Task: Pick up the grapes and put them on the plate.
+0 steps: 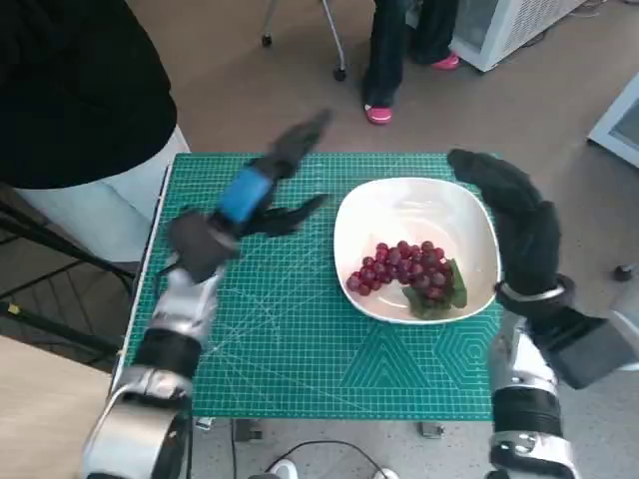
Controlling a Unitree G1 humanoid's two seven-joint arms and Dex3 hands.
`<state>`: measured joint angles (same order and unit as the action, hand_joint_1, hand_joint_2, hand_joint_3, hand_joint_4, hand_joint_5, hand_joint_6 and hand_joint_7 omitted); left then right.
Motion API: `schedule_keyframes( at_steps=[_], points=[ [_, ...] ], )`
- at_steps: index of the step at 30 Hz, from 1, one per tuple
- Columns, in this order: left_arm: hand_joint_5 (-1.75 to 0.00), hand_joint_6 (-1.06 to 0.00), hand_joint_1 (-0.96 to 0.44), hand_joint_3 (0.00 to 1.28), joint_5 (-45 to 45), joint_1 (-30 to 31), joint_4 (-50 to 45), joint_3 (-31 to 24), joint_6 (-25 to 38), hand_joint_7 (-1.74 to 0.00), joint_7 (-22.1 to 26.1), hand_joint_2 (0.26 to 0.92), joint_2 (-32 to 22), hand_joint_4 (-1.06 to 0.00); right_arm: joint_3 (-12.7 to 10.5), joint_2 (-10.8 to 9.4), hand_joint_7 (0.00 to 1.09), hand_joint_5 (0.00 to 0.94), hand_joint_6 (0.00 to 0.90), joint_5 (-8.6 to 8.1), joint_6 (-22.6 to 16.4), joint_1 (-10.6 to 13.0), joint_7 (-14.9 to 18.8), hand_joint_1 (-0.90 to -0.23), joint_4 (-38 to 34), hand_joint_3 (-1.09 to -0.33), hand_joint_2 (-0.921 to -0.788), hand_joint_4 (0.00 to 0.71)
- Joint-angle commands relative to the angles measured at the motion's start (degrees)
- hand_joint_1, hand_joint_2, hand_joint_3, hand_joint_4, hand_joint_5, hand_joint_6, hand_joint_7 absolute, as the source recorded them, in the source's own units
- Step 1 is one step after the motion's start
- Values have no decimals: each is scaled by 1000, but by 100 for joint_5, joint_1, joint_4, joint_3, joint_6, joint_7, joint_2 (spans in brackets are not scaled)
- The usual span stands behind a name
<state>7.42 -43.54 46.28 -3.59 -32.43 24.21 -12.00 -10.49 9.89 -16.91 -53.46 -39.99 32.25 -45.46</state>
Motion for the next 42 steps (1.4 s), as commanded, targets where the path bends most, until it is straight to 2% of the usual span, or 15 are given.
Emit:
schedule_keyframes(
  at_steps=[1,10,15,22,42],
  points=[
    [-27,-215,-583,477,552,384,-326,-366,-180,-11,267,921,31,-198,20,-47,8,1,338,-69,75,-29,119,-513,-112,-507,-921,352],
    [-15,-195,-590,476,974,892,-880,-734,-326,-2,302,921,55,-195,7,-58,7,1,338,-158,141,-64,230,-502,-141,-509,-921,353],
    [-11,-206,-581,471,1050,1155,-1266,-850,-387,-8,127,921,154,-194,-15,-65,7,1,339,-197,174,-85,310,-502,-178,-509,-921,353],
    [-10,-231,-564,477,943,1489,-1846,-762,-342,-21,-72,921,270,-198,-41,-65,7,1,339,-194,170,-102,363,-510,-199,-506,-921,354],
    [-5,-256,-535,465,946,2147,-2838,-574,8,-36,9,921,177,-200,-100,-20,5,0,339,-216,171,-91,464,-490,-230,-512,-921,353]
  ],
)
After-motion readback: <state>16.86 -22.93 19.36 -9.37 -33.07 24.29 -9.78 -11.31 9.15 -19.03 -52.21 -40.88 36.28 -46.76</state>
